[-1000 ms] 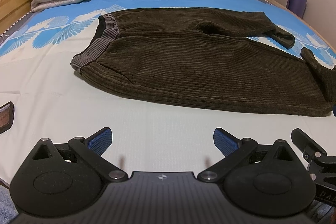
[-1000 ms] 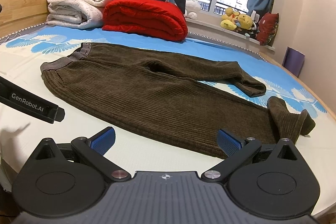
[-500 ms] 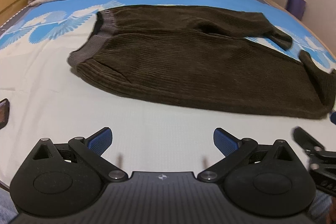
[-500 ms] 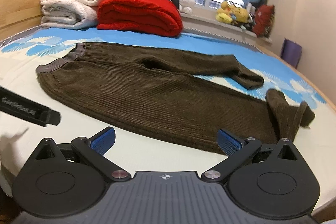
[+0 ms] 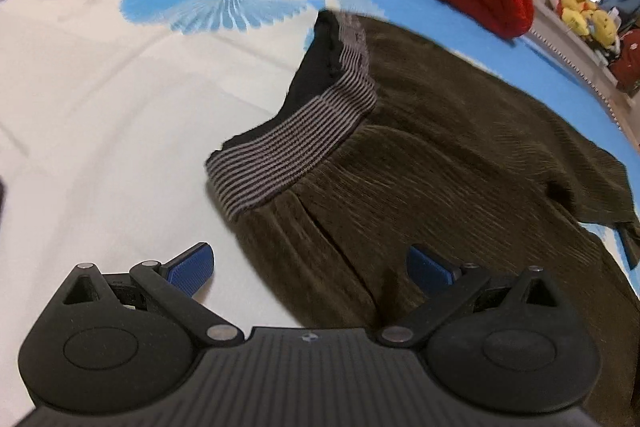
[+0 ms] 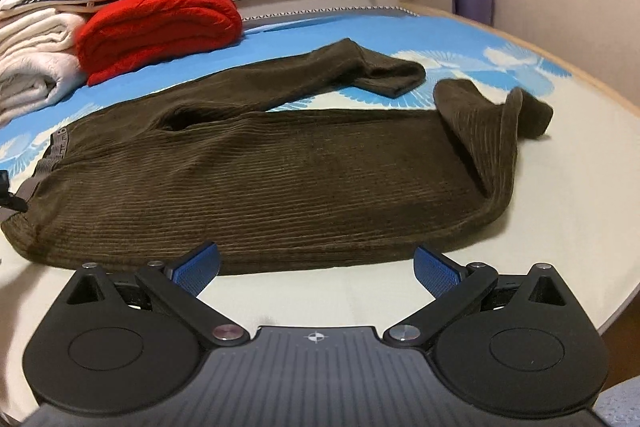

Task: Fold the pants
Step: 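Grasp the grey waistband with the left tool while the right tool grasps the pant cuffs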

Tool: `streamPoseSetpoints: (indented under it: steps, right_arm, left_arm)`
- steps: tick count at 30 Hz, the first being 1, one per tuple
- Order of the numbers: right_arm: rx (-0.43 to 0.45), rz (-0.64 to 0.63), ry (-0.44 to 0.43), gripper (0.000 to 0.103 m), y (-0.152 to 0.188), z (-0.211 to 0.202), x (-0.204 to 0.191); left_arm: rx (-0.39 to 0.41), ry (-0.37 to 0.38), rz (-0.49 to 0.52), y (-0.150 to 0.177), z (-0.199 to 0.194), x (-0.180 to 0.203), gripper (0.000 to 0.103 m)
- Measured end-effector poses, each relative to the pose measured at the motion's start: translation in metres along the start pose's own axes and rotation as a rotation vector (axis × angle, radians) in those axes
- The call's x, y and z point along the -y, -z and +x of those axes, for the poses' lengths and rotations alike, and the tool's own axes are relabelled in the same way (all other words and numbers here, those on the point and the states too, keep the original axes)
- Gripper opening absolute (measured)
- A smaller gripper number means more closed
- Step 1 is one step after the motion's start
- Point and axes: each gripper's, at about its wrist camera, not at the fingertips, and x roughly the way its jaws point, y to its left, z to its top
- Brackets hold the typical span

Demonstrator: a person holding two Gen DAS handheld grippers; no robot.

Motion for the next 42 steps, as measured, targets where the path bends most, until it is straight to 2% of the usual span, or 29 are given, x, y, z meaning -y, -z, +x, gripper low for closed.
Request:
streamPoseSetpoints:
  steps: [2,3,4,5,6,7,8,9,10,14,17,19,21,24,27,28,30,31,33,37,40,42]
  right_arm:
    - [-0.01,0.003,0.008,0.102,-0.001,0.004,0.002]
    - [-0.011,0.007,0.014,0.102,-0.003,0.006,0.003]
    - [-0.01,0.013,0.023,0.102,-0.004,0.006,0.005]
    - [-0.003,0.025,0.034,0.102,-0.007,0.008,0.009]
    - [0.005,0.039,0.047,0.102,-0.01,0.009,0.013]
    - [0.013,0.057,0.063,0.102,-0.012,0.009,0.018]
    - [0.019,0.077,0.078,0.102,-0.016,0.009,0.024]
    - [0.023,0.096,0.091,0.102,-0.02,0.011,0.031]
    - [0.027,0.117,0.106,0.102,-0.024,0.011,0.038]
    - [0.105,0.267,0.173,0.102,-0.05,0.0,0.089]
    - [0.166,0.489,0.202,0.102,-0.076,-0.004,0.15]
    - [0.199,0.685,0.21,0.102,-0.091,0.007,0.2]
    - [0.153,0.836,0.162,0.102,-0.101,0.032,0.245]
    - [0.041,0.994,0.042,0.099,-0.102,0.083,0.287]
    - [-0.053,1.058,0.044,0.096,-0.094,0.125,0.299]
    - [-0.073,1.043,0.064,0.091,-0.093,0.136,0.3]
    - [-0.084,0.972,0.078,0.06,-0.094,0.148,0.296]
    - [-0.094,0.924,0.095,0.005,-0.097,0.151,0.293]
    - [-0.091,0.907,0.159,0.008,-0.099,0.145,0.298]
    - [-0.027,0.908,0.404,0.007,-0.092,0.096,0.323]
    - [-0.101,0.979,0.454,0.007,-0.06,0.092,0.355]
    - [-0.079,0.993,0.403,0.007,-0.053,0.086,0.361]
  left_arm:
    - [-0.044,0.011,-0.031,-0.006,0.013,-0.004,0.102]
    - [-0.018,0.002,-0.035,-0.006,0.014,-0.003,0.1]
    - [-0.003,-0.001,-0.025,-0.007,0.013,0.001,0.093]
    - [0.014,-0.033,-0.004,-0.008,0.011,0.007,0.071]
    - [0.028,-0.085,-0.007,-0.006,0.008,0.01,0.056]
    - [0.026,-0.078,-0.028,-0.006,0.006,0.01,0.045]
    - [0.032,-0.058,-0.06,-0.006,0.002,0.007,0.025]
    - [0.045,-0.072,-0.082,-0.006,-0.005,0.004,0.008]
    - [0.049,-0.112,-0.083,-0.005,-0.011,0.002,0.008]
    - [0.027,-0.055,-0.064,0.01,-0.043,-0.029,0.009]
    - [0.042,-0.096,0.039,0.039,-0.068,-0.04,0.009]
    - [0.04,-0.114,0.058,0.054,-0.079,-0.054,0.009]
    - [0.02,-0.132,0.028,0.061,-0.085,-0.074,0.009]
    - [0.032,-0.169,0.006,0.059,-0.089,-0.086,0.009]
    - [0.044,-0.199,0.028,0.061,-0.088,-0.079,0.009]
    - [0.046,-0.211,0.041,0.064,-0.087,-0.077,0.009]
    - [0.051,-0.226,0.046,0.066,-0.085,-0.077,0.01]
    - [0.053,-0.23,0.043,0.064,-0.082,-0.078,0.01]
    - [0.052,-0.231,0.03,0.062,-0.081,-0.079,0.01]
    - [0.046,-0.22,0.021,0.064,-0.08,-0.08,0.011]
    - [0.045,-0.216,0.05,0.065,-0.078,-0.074,0.011]
    - [0.051,-0.224,0.071,0.068,-0.077,-0.071,0.012]
